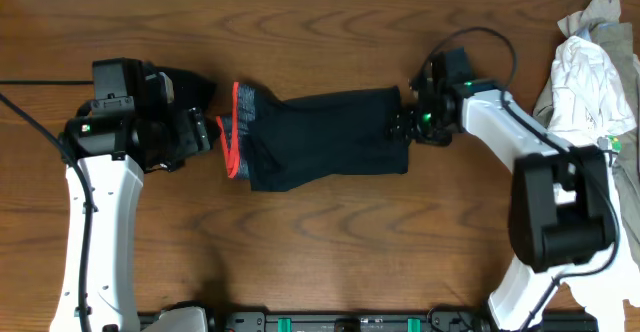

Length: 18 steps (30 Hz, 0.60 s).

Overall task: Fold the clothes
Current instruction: 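Lay the folded legs down and pull the right gripper back right, then grasp the waistband end with the left gripper and lift it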

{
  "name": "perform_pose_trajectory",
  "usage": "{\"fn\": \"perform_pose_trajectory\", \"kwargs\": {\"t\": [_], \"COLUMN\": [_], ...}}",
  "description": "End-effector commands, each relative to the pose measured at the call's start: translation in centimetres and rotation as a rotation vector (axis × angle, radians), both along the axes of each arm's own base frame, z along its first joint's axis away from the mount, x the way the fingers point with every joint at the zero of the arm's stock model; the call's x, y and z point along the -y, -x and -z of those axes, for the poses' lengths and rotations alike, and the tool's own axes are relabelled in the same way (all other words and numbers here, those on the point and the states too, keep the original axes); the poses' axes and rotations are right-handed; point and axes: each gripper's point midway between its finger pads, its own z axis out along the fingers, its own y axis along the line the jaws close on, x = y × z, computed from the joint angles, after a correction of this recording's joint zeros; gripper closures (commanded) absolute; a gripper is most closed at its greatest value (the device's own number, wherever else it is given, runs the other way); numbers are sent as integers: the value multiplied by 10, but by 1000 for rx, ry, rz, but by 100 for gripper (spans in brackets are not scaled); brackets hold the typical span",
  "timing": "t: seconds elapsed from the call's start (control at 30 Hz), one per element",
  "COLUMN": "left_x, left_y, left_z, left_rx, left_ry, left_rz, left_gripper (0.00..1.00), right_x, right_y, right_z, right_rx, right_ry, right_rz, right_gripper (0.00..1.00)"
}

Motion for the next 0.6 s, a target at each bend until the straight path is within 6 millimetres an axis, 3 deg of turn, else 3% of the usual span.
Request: {"fn": "perform_pose_trajectory", "kwargs": {"t": [0.0, 0.03, 0.1, 0.17, 0.23, 0.37, 0.5, 0.53, 0.57], "left_x": [-1, -1, -1, -1, -1, 12, 33, 40, 49], "left_y": [-3, -3, -3, -2, -1, 2, 1, 0, -2], "left_z": [-9, -9, -9, -7, -5, 2, 15, 21, 28], "left_rx": [26, 27, 26, 20, 10, -8, -44, -56, -74], "left_ry": [-6, -6, -6, 1, 16, 90, 205, 234, 274], "left_rz": [8, 8, 8, -5, -36, -16, 30, 44, 67], "left_gripper": [19, 19, 19, 19, 19, 19, 19, 19, 19], "right_x": [-8, -11, -15, -10, 9, 68, 84, 80, 76], "right_y": [8, 8, 7, 3, -2, -8, -6, -6, -4], "right_z": [16, 18, 17, 11, 3, -22, -46, -49, -51], "right_rx": [-45, -48, -40, -15, 10, 66, 95, 100, 99], "right_ry": [-25, -35, -46, -28, 35, 204, 169, 139, 114], "right_rz": [-20, -26, -34, -33, 2, 105, 124, 112, 101], "right_gripper": [31, 40, 78, 96, 99, 99, 98, 89, 69]}}
